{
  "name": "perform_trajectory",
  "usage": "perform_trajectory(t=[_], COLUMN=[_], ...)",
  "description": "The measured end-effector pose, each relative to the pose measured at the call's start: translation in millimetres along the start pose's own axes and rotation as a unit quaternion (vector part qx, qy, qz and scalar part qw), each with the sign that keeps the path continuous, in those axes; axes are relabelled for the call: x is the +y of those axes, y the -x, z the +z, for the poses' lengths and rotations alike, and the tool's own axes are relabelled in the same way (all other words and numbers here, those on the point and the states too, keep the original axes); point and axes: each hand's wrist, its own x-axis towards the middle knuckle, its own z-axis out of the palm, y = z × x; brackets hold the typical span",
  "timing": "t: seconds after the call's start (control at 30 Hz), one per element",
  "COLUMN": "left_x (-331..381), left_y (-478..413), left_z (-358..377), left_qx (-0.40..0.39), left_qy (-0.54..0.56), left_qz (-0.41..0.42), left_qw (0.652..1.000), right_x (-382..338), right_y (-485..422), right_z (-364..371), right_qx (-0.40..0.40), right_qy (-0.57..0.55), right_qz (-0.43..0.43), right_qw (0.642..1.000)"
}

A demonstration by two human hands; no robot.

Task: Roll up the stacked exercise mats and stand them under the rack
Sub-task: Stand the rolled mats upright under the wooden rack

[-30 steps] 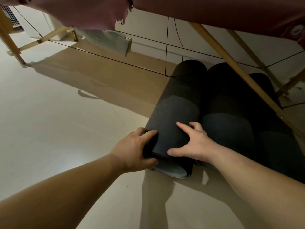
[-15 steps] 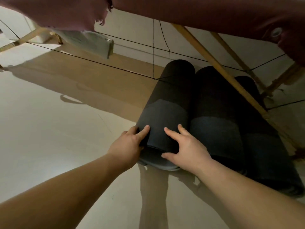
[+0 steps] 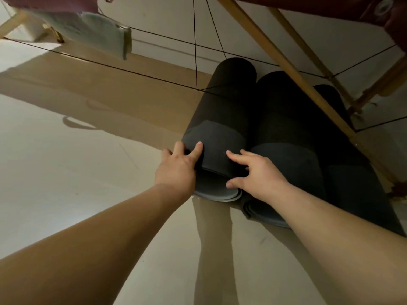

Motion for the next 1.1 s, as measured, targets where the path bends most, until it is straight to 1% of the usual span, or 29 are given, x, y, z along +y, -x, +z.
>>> perform_trajectory(t=[0.13,0.23,0.33,0.4,0.47,0.6,0.67,0.73,0.83,0.9,1.0,1.07,1.1], left_x=[-6,-10,-13,-19,-27,-48,-59,-70,-90,-105,-137,-163,-178], left_y=[4,9,13,15,19,30,34,41,55,70,112,165,191], left_z=[-1,-4,-8,-15,-20,-29,-34,-42,-66,-93,-131,-144,-147], left_qx=[0.019,0.022,0.035,0.038,0.033,-0.003,-0.029,-0.045,-0.080,-0.108,-0.106,-0.118,-0.124], left_qy=[-0.005,0.013,0.055,0.076,0.074,0.072,0.068,0.071,0.065,0.046,-0.002,-0.018,-0.020], left_qz=[0.017,0.018,0.023,0.023,0.021,-0.013,-0.031,-0.041,-0.034,-0.027,-0.017,-0.030,-0.043], left_qw=[1.000,0.999,0.998,0.996,0.996,0.997,0.997,0.996,0.994,0.993,0.994,0.992,0.991], right_x=[1,-4,-19,-35,-52,-82,-93,-104,-129,-150,-189,-220,-237], right_y=[4,7,9,11,14,24,27,29,38,45,54,66,71], right_z=[1,3,1,-4,-6,5,13,19,35,51,76,102,116], right_qx=[0.000,0.014,0.032,0.029,0.020,0.013,0.002,0.011,0.021,0.017,0.005,-0.035,-0.054], right_qy=[0.004,0.025,0.106,0.182,0.235,0.264,0.279,0.288,0.309,0.297,0.276,0.274,0.283], right_qz=[-0.001,-0.007,-0.008,-0.006,-0.005,-0.054,-0.067,-0.075,-0.086,-0.093,-0.135,-0.179,-0.208], right_qw=[1.000,1.000,0.994,0.983,0.972,0.963,0.958,0.955,0.947,0.950,0.951,0.944,0.935])
